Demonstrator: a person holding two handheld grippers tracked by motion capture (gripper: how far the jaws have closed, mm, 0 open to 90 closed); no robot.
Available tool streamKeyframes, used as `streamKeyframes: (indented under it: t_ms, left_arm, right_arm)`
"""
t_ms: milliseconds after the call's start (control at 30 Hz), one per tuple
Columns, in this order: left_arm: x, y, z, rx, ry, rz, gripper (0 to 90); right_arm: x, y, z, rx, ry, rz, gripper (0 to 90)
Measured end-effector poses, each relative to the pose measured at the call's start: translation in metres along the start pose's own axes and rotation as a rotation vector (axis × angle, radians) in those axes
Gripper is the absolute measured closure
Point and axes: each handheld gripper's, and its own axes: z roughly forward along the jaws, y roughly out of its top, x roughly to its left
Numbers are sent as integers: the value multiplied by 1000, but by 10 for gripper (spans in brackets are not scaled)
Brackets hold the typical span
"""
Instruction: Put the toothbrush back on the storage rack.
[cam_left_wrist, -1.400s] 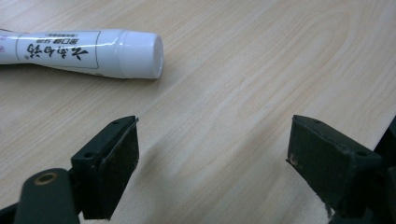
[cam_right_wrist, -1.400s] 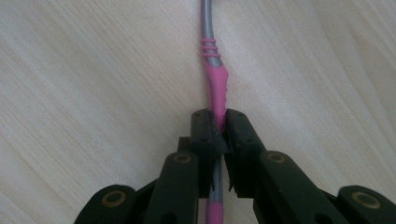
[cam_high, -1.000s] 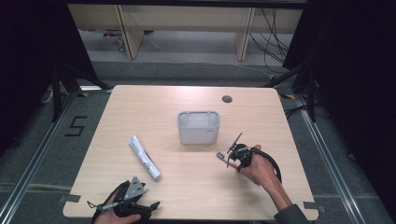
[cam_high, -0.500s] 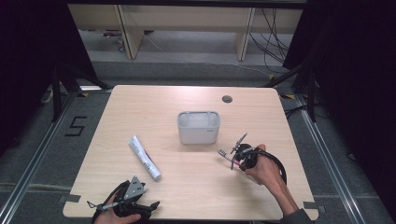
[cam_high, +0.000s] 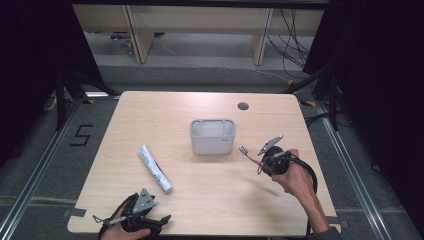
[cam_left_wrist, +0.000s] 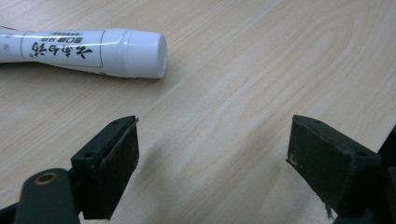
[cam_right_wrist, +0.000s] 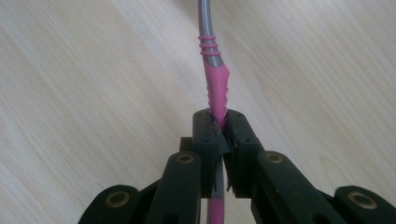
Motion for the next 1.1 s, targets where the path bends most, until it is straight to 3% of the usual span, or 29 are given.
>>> streamKeyframes:
  t_ms: [167, 333, 367, 467, 500, 667, 700, 933, 1000, 1033, 1100]
  left_arm:
    - [1, 0, -1, 6, -3, 9, 160]
    - [1, 0, 0, -1, 12, 4, 160]
    - [1, 0, 0, 1, 20, 5, 160]
    - [0, 0, 0, -5, 0, -3, 160]
    - [1, 0, -1, 4, -2, 8, 160]
    - [1, 0, 0, 0, 10, 5, 160]
    - [1, 0, -1, -2, 4, 4, 160]
    - [1, 0, -1, -6, 7, 2, 160]
    - [0, 0, -1, -6, 1, 1, 160]
    - [2, 0, -3, 15, -8, 22, 160]
    - [0, 0, -1, -6, 5, 2, 160]
  right_arm:
    - [-4, 1, -9, -74, -9, 34, 842]
    - [-7, 4, -14, -135, -14, 41, 843]
    - [-8, 5, -14, -140, -12, 24, 842]
    - [-7, 7, -15, -166, -4, 49, 843]
    - [-8, 8, -15, -193, -4, 32, 842]
    - [-11, 16, -18, -270, -9, 46, 843]
    - [-12, 19, -17, -330, -15, 65, 843]
    - [-14, 33, -23, -421, 9, 161, 843]
    - [-16, 37, -24, -456, 18, 163, 843]
    - [-18, 38, -23, -491, 13, 146, 842]
    - [-19, 41, -23, -514, 23, 167, 843]
